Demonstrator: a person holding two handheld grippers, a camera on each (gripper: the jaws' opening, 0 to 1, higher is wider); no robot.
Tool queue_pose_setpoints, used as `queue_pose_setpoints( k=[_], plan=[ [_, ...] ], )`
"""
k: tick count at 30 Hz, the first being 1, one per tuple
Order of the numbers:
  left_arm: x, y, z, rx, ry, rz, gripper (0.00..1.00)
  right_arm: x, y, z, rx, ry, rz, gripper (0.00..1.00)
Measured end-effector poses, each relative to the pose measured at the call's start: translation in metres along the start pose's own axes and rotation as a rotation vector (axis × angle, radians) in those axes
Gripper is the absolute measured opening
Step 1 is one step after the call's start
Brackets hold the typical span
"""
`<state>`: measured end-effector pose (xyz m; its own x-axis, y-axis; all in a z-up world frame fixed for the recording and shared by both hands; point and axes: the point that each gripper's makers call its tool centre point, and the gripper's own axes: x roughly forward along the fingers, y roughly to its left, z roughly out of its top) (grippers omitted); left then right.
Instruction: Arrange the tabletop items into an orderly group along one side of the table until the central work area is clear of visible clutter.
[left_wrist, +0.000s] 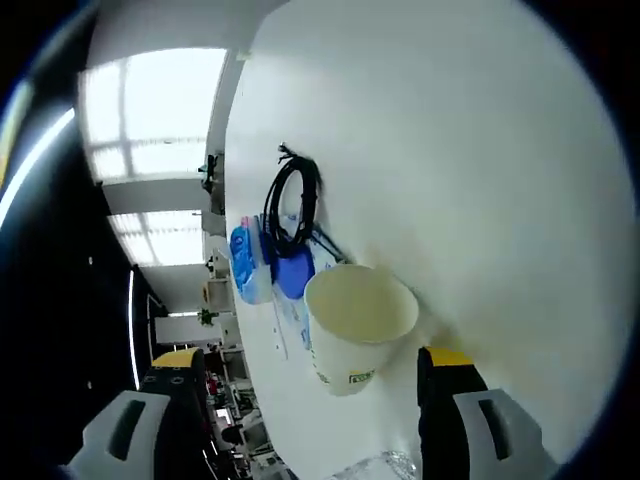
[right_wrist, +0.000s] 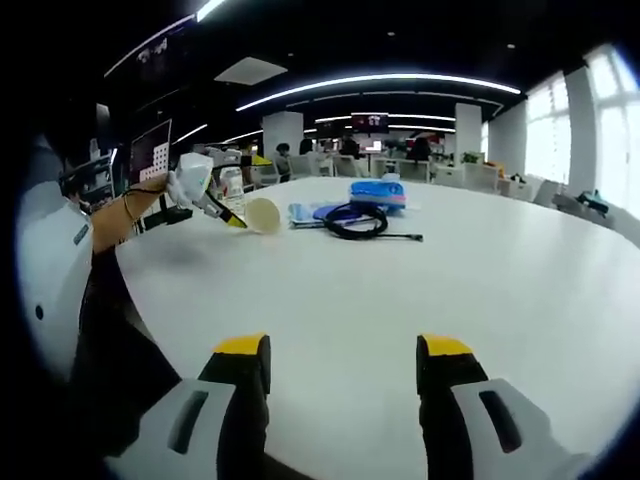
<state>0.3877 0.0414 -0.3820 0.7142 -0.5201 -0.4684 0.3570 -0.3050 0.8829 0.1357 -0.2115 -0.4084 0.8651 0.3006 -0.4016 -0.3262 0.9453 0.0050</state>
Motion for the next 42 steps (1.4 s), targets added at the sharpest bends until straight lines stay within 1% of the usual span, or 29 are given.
queue_pose_setpoints(
  k=[2, 3, 6, 8, 12, 14, 20, 24, 27, 31, 36, 42],
  plan=[
    [0.001, -0.002, 0.0, -0.021, 0.007, -0.015, 0.65, 0.0, -0.001, -0.001, 0.004, 0.003, -0.005, 0.56],
    [0.001, -0.003, 0.0, -0.02, 0.008, -0.013, 0.62, 0.0, -0.001, -0.001, 0.005, 0.004, -0.006, 0.56],
    [0.002, -0.004, -0.001, -0.018, 0.016, -0.02, 0.61, -0.001, -0.002, -0.001, 0.011, 0.005, -0.01, 0.56],
    [0.003, -0.007, 0.0, -0.025, 0.011, -0.037, 0.58, -0.001, -0.002, -0.001, 0.012, 0.003, -0.01, 0.56],
    [0.004, -0.014, 0.001, -0.018, 0.014, -0.067, 0.43, -0.001, -0.004, -0.002, 0.018, 0.003, -0.014, 0.56],
    [0.005, -0.015, 0.001, -0.006, 0.022, -0.071, 0.39, -0.002, -0.004, -0.002, 0.018, 0.006, -0.015, 0.56],
    [0.005, -0.016, 0.0, -0.008, 0.026, -0.069, 0.4, -0.002, -0.003, -0.003, 0.022, 0.009, -0.014, 0.56],
    [0.003, -0.012, 0.002, -0.014, 0.012, -0.052, 0.48, -0.006, -0.002, 0.0, 0.016, 0.003, -0.015, 0.55],
    [0.003, -0.011, 0.002, -0.026, 0.005, -0.049, 0.5, -0.007, -0.003, 0.0, 0.013, -0.001, -0.024, 0.55],
    [0.003, -0.014, 0.005, -0.013, -0.006, -0.061, 0.55, -0.007, -0.004, 0.0, 0.014, 0.003, -0.027, 0.55],
    [0.008, -0.02, 0.008, 0.004, -0.009, -0.095, 0.56, -0.006, -0.004, 0.0, 0.011, 0.006, -0.025, 0.55],
    [0.015, -0.017, 0.006, 0.02, -0.005, -0.111, 0.56, -0.008, -0.005, -0.001, 0.016, 0.004, -0.031, 0.55]
  ],
)
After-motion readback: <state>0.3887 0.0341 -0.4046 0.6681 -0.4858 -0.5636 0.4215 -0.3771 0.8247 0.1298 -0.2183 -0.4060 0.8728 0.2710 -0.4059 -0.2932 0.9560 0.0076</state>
